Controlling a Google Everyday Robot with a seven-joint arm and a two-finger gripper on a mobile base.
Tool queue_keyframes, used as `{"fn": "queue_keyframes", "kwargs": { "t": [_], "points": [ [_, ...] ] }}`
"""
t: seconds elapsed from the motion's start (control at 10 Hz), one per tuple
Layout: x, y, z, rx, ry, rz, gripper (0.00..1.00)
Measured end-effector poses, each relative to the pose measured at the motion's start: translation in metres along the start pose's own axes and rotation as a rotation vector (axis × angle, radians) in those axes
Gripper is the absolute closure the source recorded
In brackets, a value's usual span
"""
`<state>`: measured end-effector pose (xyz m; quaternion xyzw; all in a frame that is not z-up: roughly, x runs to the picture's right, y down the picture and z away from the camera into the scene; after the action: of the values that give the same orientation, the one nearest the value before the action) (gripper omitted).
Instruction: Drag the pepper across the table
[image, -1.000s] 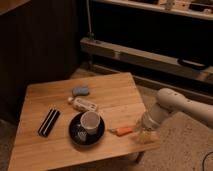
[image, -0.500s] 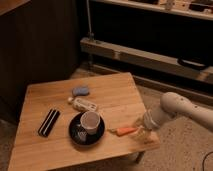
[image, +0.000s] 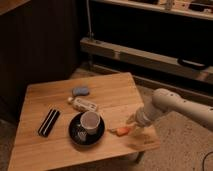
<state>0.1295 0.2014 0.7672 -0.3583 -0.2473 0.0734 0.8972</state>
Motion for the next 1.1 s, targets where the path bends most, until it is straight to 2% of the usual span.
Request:
{"fn": "queue_keyframes", "kwargs": {
  "t": [0.6,0.8,1.1],
  "points": [
    [0.025,-0.008,0.037,0.0,0.016,0.011,0.48],
    [0.034,-0.009,0.043,0.0,0.014,0.024,0.48],
    [0.041,-0.01,0.037,0.01,0.005,0.029,0.48]
  ]
}}
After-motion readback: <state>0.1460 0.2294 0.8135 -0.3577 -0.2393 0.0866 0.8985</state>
